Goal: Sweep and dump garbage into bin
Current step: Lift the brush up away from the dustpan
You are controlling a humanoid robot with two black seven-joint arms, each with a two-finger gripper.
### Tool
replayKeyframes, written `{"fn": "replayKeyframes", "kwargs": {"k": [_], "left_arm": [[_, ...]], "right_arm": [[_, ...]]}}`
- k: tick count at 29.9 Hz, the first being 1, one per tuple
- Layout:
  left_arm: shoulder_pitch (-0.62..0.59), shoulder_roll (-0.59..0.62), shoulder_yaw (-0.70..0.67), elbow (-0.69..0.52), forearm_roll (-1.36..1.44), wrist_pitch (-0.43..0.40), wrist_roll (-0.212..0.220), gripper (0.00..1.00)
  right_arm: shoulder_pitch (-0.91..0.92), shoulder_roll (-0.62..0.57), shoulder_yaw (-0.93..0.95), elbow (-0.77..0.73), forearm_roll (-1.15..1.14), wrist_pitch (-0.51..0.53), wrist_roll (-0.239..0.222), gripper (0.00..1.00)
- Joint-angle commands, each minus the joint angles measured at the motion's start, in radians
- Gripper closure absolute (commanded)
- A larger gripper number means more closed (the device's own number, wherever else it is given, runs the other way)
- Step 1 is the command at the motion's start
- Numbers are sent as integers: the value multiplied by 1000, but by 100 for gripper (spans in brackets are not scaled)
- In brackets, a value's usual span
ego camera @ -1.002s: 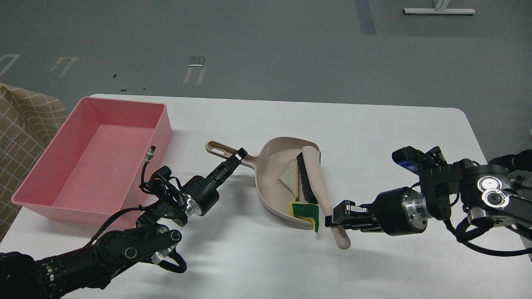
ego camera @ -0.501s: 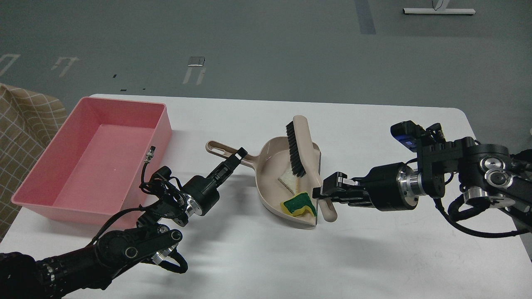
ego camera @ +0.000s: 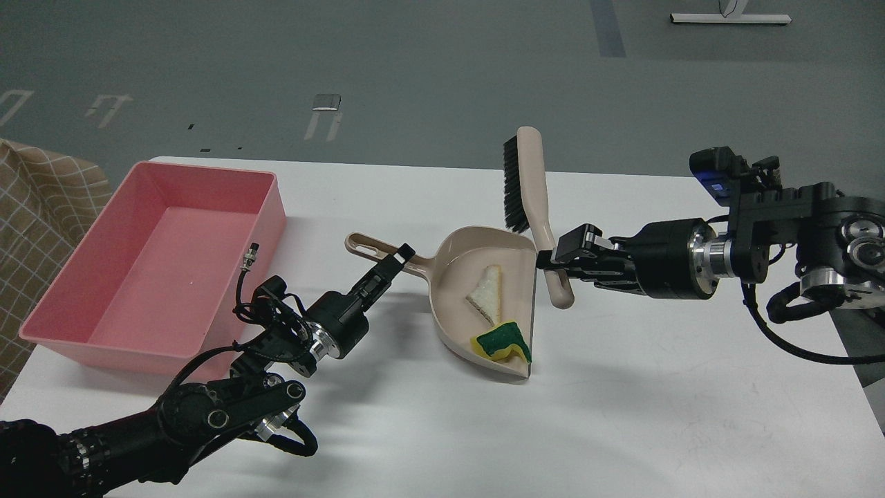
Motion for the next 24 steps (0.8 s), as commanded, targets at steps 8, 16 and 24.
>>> {"fn": "replayKeyframes", "kwargs": {"k": [8, 16, 24], "left_arm": [[-2, 22, -5, 0, -142, -67, 0, 100], [-2, 23, -19, -2, -221, -77, 0, 100], [-2, 60, -84, -98, -250, -70, 0, 100]], "right_arm": [[-22, -42, 68, -44, 32, 0, 2, 100], [-62, -81, 122, -52, 35, 0, 7, 100], [-65, -126, 140, -73, 64, 0, 7, 100]]}}
